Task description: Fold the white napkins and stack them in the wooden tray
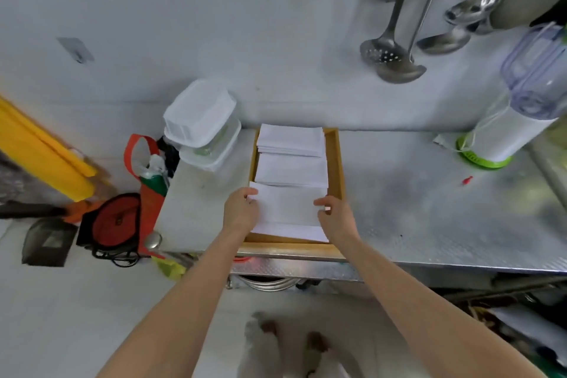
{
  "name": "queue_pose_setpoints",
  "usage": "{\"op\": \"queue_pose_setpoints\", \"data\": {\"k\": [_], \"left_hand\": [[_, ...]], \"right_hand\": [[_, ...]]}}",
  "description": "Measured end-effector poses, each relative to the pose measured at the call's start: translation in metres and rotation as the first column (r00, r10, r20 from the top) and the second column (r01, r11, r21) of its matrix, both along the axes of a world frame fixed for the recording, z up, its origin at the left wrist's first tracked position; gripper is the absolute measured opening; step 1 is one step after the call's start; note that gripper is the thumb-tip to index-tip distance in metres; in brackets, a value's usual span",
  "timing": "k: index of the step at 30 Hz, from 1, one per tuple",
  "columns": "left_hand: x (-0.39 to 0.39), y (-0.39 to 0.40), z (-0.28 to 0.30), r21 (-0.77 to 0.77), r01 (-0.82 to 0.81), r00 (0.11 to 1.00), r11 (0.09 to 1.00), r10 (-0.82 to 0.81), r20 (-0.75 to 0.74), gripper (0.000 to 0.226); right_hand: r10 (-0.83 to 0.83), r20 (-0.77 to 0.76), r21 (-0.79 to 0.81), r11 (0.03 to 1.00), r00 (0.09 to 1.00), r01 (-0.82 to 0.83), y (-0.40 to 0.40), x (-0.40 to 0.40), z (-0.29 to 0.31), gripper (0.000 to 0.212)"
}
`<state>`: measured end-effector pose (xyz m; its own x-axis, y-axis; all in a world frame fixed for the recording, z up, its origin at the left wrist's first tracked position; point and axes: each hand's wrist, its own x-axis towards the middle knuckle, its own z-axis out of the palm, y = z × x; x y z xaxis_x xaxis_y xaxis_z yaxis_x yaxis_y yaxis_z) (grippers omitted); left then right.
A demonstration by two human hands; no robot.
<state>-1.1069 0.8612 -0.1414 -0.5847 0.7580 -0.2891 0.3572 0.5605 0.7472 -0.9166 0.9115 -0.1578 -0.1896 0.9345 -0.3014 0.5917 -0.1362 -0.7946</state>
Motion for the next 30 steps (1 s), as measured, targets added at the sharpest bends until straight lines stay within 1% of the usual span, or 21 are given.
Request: {"op": "queue_pose_setpoints", "data": {"k": [2, 3, 4, 5, 7, 8, 9, 10, 11, 12, 13, 14, 15, 16, 19, 22, 24, 27, 30], "left_hand": [[-0.006, 0.008, -0.009, -0.105, 0.126, 0.989, 0.986, -0.133, -0.066, 0.032], [-0.008, 0.01, -0.012, -0.167, 0.205, 0.969, 0.964, -0.224, -0.103, 0.031], [-0.009, 0.013, -0.014, -0.244, 0.284, 0.936, 0.927, -0.324, -0.14, 0.029], [-0.01, 0.014, -0.016, -0.319, 0.347, 0.893, 0.882, -0.414, -0.176, 0.028], [-0.012, 0.016, -0.018, -0.457, 0.424, 0.797, 0.782, -0.562, -0.222, 0.032], [-0.012, 0.016, -0.017, -0.491, 0.437, 0.754, 0.754, -0.604, -0.256, 0.034], [-0.013, 0.017, -0.017, -0.488, 0.445, 0.704, 0.751, -0.63, -0.328, 0.033], [-0.013, 0.016, -0.012, -0.461, 0.46, 0.632, 0.759, -0.644, -0.431, 0.03], [-0.012, 0.017, -0.008, -0.411, 0.496, 0.552, 0.765, -0.643, -0.531, 0.027], [-0.009, 0.018, -0.001, -0.355, 0.552, 0.483, 0.755, -0.636, -0.601, 0.025], [-0.004, 0.021, 0.008, -0.301, 0.614, 0.453, 0.73, -0.637, -0.624, 0.024], [0.004, 0.024, 0.018, -0.265, 0.669, 0.44, 0.695, -0.657, -0.612, 0.024], [0.015, 0.028, 0.024, -0.251, 0.717, 0.419, 0.65, -0.69, -0.59, 0.023], [0.028, 0.031, 0.029, -0.261, 0.763, 0.374, 0.591, -0.734, -0.567, 0.024], [0.084, 0.034, 0.035, -0.332, 0.859, 0.179, 0.39, -0.836, -0.519, 0.022], [0.161, 0.023, 0.035, -0.416, 0.888, -0.034, 0.197, -0.873, -0.486, 0.015], [0.221, 0.004, 0.035, -0.451, 0.89, -0.172, 0.068, -0.865, -0.471, 0.018], [0.317, -0.045, 0.035, -0.507, 0.854, -0.39, -0.119, -0.791, -0.471, 0.02], [0.419, -0.123, 0.03, -0.507, 0.803, -0.559, -0.314, -0.69, -0.459, 0.021]], "right_hand": [[0.08, 0.146, 0.028, 0.996, 0.986, -0.086, 0.001, -0.006, -0.012, 0.03], [0.112, 0.2, 0.053, 0.991, 0.973, -0.125, 0.001, -0.007, -0.017, 0.031], [0.129, 0.235, 0.055, 0.988, 0.963, -0.146, 0.0, -0.009, -0.021, 0.032], [0.165, 0.314, 0.05, 0.981, 0.935, -0.19, -0.001, -0.01, -0.024, 0.032], [0.127, 0.367, 0.072, 0.984, 0.921, -0.164, -0.003, -0.013, -0.024, 0.031], [0.104, 0.394, 0.112, 0.981, 0.913, -0.16, -0.004, -0.013, -0.024, 0.031], [0.083, 0.415, 0.136, 0.979, 0.906, -0.151, -0.007, -0.013, -0.023, 0.03], [0.056, 0.436, 0.169, 0.975, 0.898, -0.143, -0.009, -0.012, -0.023, 0.029], [-0.002, 0.413, 0.205, 0.975, 0.911, -0.091, -0.012, -0.01, -0.02, 0.027], [-0.059, 0.399, 0.249, 0.968, 0.915, -0.046, -0.015, -0.006, -0.018, 0.024], [-0.124, 0.379, 0.283, 0.959, 0.917, 0.013, -0.018, 0.001, -0.016, 0.022], [-0.196, 0.376, 0.308, 0.948, 0.906, 0.077, -0.021, 0.01, -0.014, 0.022], [-0.265, 0.387, 0.317, 0.938, 0.883, 0.143, -0.026, 0.022, -0.011, 0.022], [-0.322, 0.409, 0.314, 0.928, 0.854, 0.2, -0.032, 0.036, -0.009, 0.021], [-0.429, 0.47, 0.292, 0.9, 0.772, 0.322, -0.066, 0.087, -0.008, 0.017], [-0.541, 0.493, 0.301, 0.841, 0.681, 0.45, -0.116, 0.147, -0.004, 0.019], [-0.61, 0.518, 0.3, 0.786, 0.6, 0.54, -0.157, 0.193, 0.004, 0.017], [-0.679, 0.572, 0.277, 0.688, 0.46, 0.671, -0.239, 0.264, 0.013, 0.013], [-0.754, 0.597, 0.298, 0.527, 0.275, 0.796, -0.347, 0.332, 0.02, 0.015]]}}
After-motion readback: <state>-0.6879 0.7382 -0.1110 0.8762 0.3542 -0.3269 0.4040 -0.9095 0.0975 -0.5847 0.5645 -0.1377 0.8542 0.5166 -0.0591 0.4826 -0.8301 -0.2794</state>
